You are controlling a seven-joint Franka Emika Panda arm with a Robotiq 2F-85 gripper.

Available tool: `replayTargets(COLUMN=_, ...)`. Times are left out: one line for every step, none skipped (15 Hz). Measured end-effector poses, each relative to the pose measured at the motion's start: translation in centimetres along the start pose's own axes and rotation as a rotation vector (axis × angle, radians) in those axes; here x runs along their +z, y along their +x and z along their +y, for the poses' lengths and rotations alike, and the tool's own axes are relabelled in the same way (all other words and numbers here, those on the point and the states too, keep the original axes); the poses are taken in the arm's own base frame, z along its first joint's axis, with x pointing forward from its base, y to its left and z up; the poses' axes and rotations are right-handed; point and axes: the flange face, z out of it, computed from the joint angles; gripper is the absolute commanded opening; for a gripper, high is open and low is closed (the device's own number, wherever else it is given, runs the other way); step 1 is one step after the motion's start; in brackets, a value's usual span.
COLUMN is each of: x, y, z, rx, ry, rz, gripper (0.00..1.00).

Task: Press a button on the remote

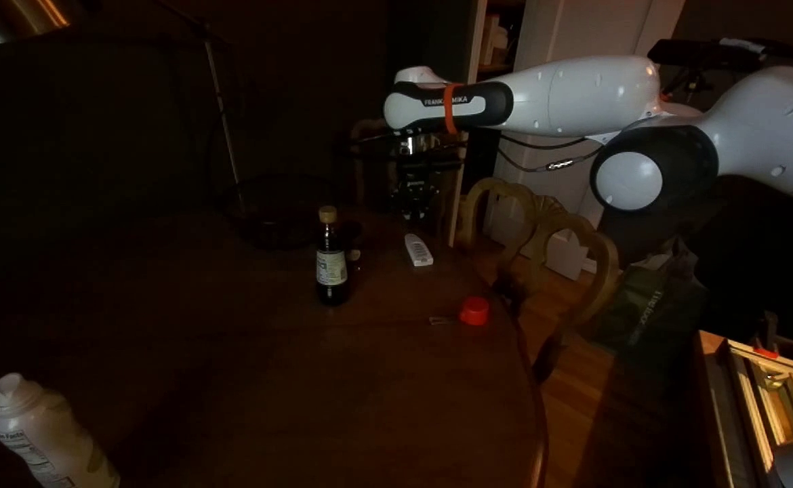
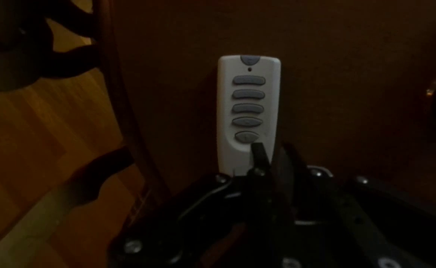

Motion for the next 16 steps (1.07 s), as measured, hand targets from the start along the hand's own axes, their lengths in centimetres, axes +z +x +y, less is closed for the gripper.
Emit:
replayTargets(x=-1.1, y=-0.1, z=0.1, rx=-0.04, ry=-0.006, rz=0.009, gripper=0.56)
replayTargets(x=-2.2, y=-0.1, z=0.0, rx=-0.08, ry=-0.011, rz=0.024, gripper=0.62)
replayTargets(x=-3.3, y=-0.2, z=0.0, rx=-0.117, ry=-0.013, rz=0.04, gripper=0.71)
replayTargets(x=-4.5, y=-0.3, z=-0.2, rx=-0.154, ry=-0.014, rz=0.055, gripper=0.78)
replayTargets(x=-5.6, y=-0.4, z=-0.4, rx=-0.191, ry=-0.013, rz=0.07, gripper=0.87)
replayTargets(x=-6.7, y=-0.6, z=-0.6, rx=-0.224, ry=-0.01, rz=0.083, gripper=0.93)
replayTargets(x=-7.7, y=-0.8, z=-0.8, rx=-0.251, ry=-0.006, rz=0.094, gripper=0.99)
replayTargets(x=-8.5, y=-1.0, z=-1.0, rx=-0.277, ry=-0.004, rz=0.102, gripper=1.0)
replayTargets(x=-9.2, y=-1.2, z=-1.1, rx=-0.302, ry=-0.004, rz=0.104, gripper=1.0)
replayTargets(x=-9.7, y=-1.4, z=-1.0, rx=-0.326, ry=-0.009, rz=0.098, gripper=1.0)
replayTargets(x=-10.2, y=-1.6, z=-0.9, rx=-0.35, ry=-0.016, rz=0.087, gripper=1.0)
replayTargets(x=-10.4, y=-1.8, z=-0.7, rx=-0.372, ry=-0.028, rz=0.071, gripper=1.0)
replayTargets(x=-10.7, y=-2.1, z=-0.4, rx=-0.392, ry=-0.041, rz=0.051, gripper=1.0)
replayTargets(x=-10.9, y=-2.3, z=0.0, rx=-0.411, ry=-0.053, rz=0.034, gripper=1.0)
replayTargets(x=-11.1, y=-2.4, z=0.3, rx=-0.431, ry=-0.063, rz=0.019, gripper=1.0)
replayTargets(x=-11.2, y=-2.6, z=0.7, rx=-0.453, ry=-0.07, rz=0.003, gripper=1.0)
